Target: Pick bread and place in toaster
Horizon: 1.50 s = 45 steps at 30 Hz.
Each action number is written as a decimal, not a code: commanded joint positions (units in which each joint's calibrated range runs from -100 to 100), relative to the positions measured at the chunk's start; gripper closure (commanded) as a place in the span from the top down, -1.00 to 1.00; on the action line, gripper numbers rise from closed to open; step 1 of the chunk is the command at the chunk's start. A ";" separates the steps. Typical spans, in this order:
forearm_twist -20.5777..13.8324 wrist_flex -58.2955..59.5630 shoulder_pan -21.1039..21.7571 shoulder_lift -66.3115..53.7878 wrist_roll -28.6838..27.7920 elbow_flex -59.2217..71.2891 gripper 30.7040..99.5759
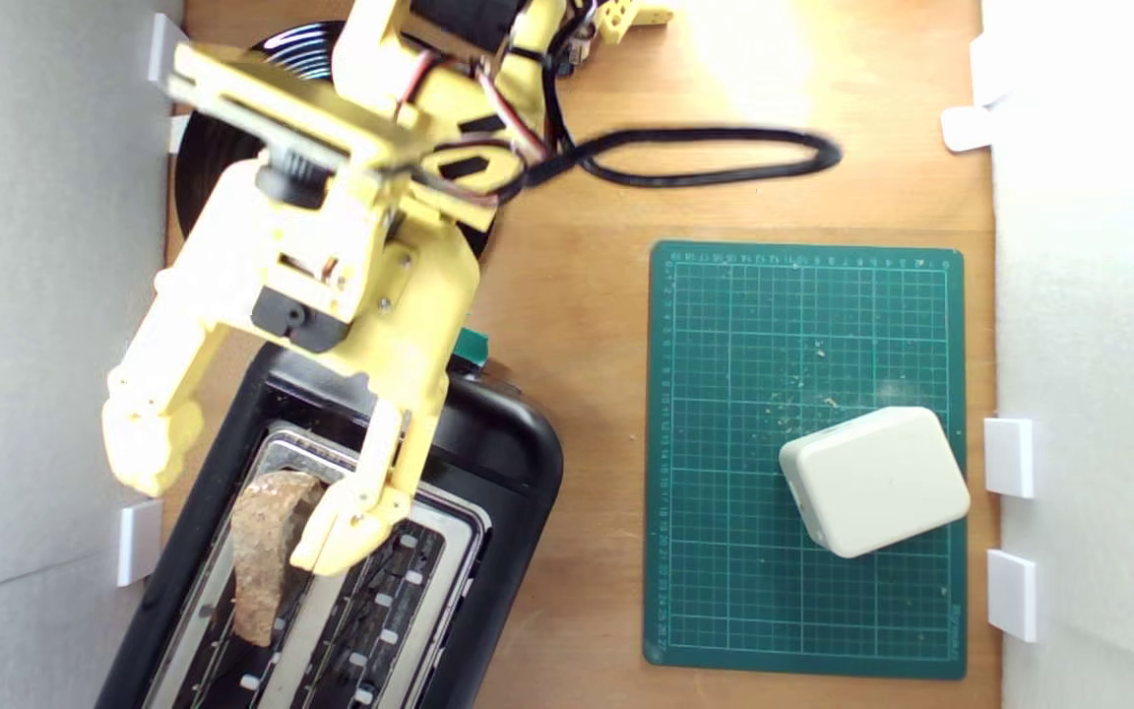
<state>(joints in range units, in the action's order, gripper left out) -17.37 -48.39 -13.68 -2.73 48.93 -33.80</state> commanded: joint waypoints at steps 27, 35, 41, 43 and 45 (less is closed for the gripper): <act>3.59 0.78 27.38 -31.13 -38.38 10.15 0.42; 3.86 0.86 27.46 -41.78 -42.99 32.57 0.13; 3.86 0.86 27.46 -50.60 -45.29 50.27 0.11; 3.86 0.95 27.46 -54.26 -45.29 57.17 0.04; 3.86 0.95 27.46 -57.50 -45.29 62.44 -0.04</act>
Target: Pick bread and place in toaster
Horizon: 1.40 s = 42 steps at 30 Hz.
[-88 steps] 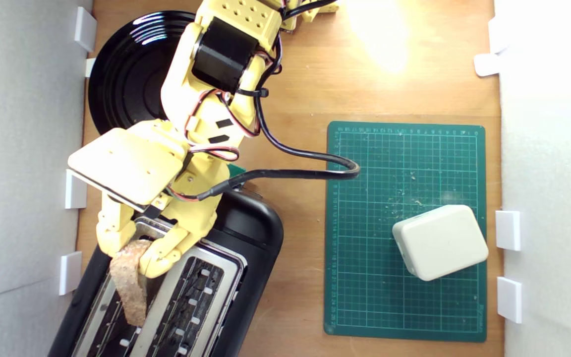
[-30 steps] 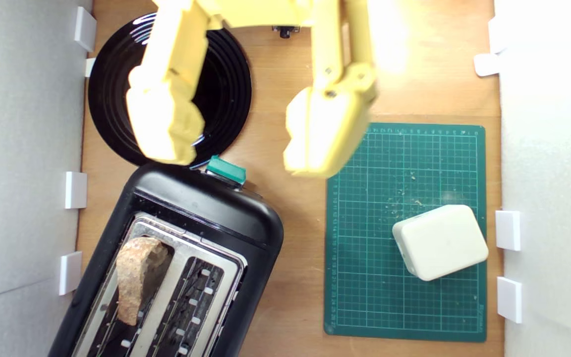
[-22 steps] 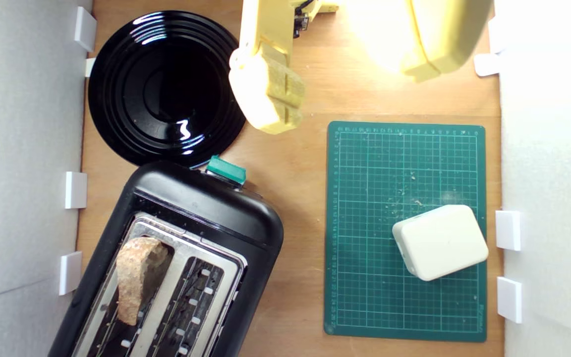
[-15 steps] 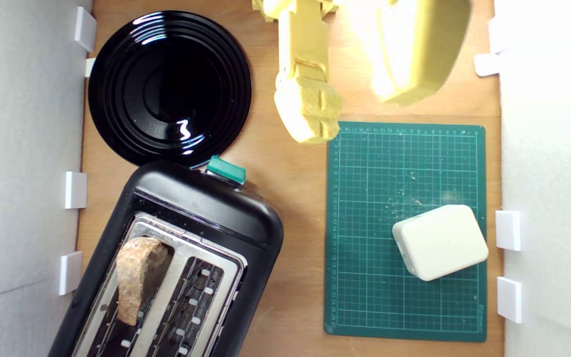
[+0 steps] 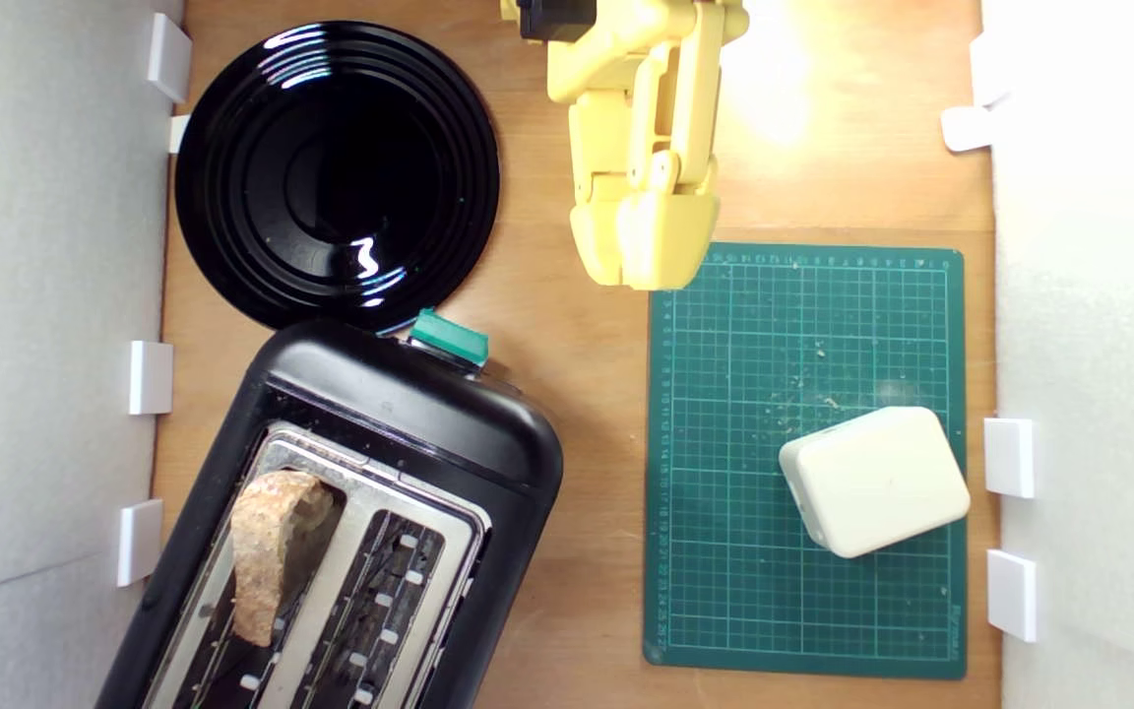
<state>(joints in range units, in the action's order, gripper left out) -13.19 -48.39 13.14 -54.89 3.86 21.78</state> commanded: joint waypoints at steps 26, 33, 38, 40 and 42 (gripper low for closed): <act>-0.31 0.78 4.75 -31.13 -0.22 54.17 -0.49; -0.22 0.86 6.53 -37.20 -0.22 61.88 -0.49; -0.22 0.95 6.12 -42.86 0.15 69.96 -0.49; -0.22 0.95 5.96 -43.86 0.25 72.14 -0.49; -0.22 0.95 5.96 -44.11 0.30 73.50 -0.49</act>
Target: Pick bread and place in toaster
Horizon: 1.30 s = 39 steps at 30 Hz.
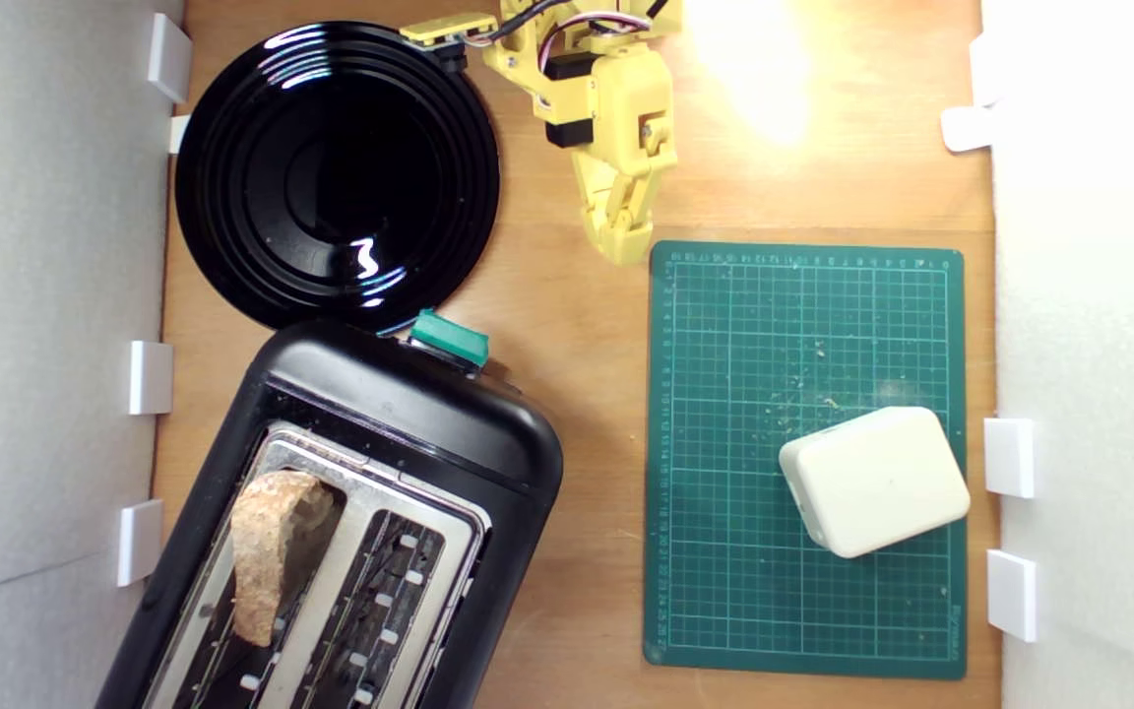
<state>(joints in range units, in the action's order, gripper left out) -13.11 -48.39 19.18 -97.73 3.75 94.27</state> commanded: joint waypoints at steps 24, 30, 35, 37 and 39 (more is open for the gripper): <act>2.50 -6.05 -1.05 -1.35 5.38 4.10 -0.83; 2.50 -8.18 -1.21 -1.35 5.48 4.10 -0.83; 2.14 -8.18 -0.72 -1.35 5.01 4.10 -0.81; 2.23 -8.18 -0.64 -1.35 5.01 4.10 -0.81; 1.86 -8.18 -0.64 -1.35 5.17 4.10 -0.81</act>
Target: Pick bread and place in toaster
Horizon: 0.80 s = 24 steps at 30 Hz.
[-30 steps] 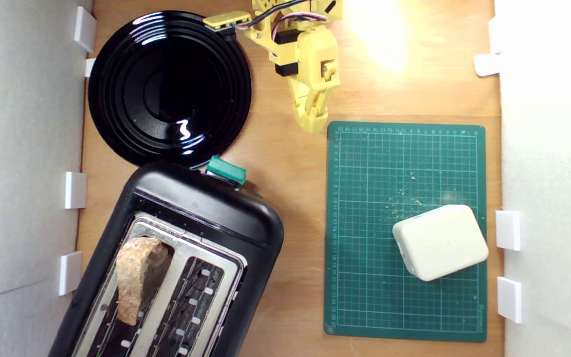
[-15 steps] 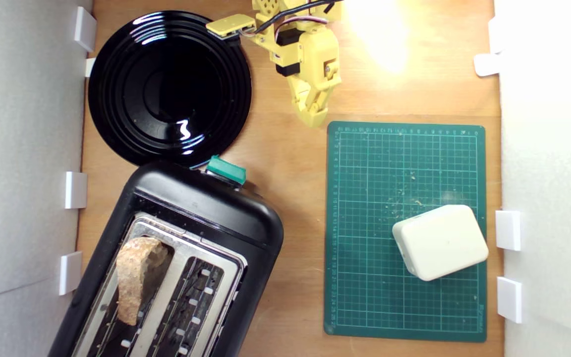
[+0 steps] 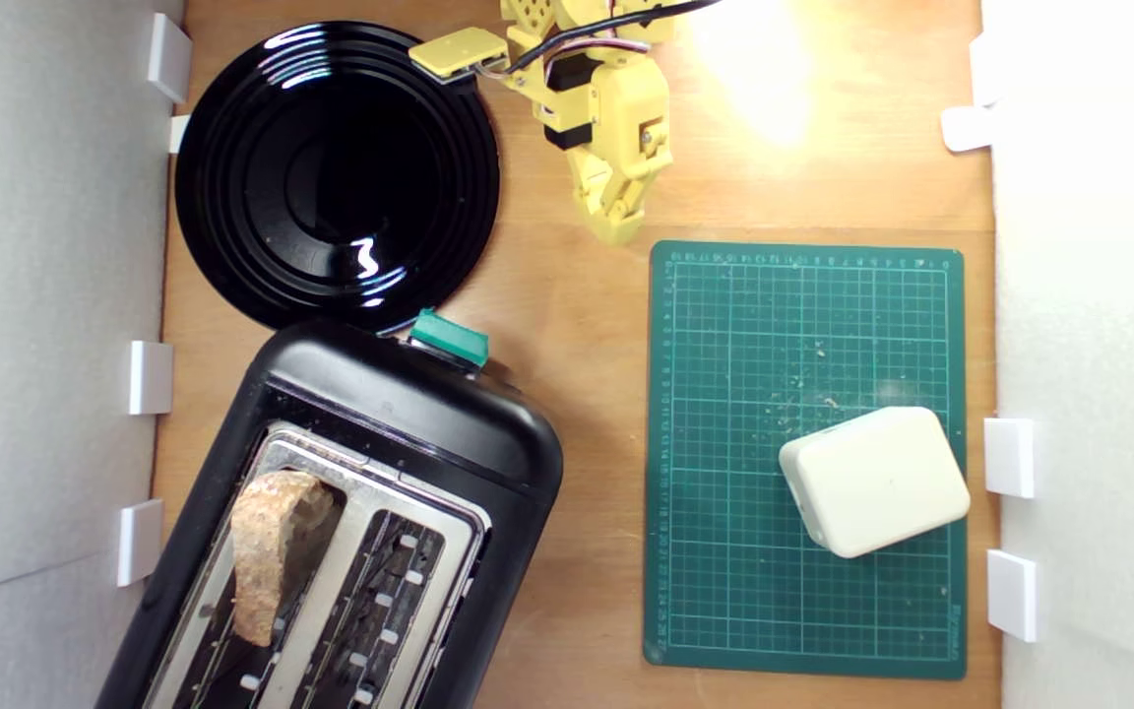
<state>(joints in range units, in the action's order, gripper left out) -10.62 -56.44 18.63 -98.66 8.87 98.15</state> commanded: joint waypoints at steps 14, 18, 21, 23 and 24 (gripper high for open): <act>-0.08 -0.13 -0.34 -0.43 -0.06 0.12 -0.82; -0.08 -0.13 -0.34 -0.43 -0.06 0.12 -0.82; -0.08 -0.13 -0.34 -0.43 -0.06 0.12 -0.82; -0.08 -0.13 -0.34 -0.43 -0.06 0.12 -0.82; -0.08 -0.13 -0.34 -0.43 -0.06 0.12 -0.82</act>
<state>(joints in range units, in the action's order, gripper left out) -10.62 -56.44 18.63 -98.66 8.98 98.15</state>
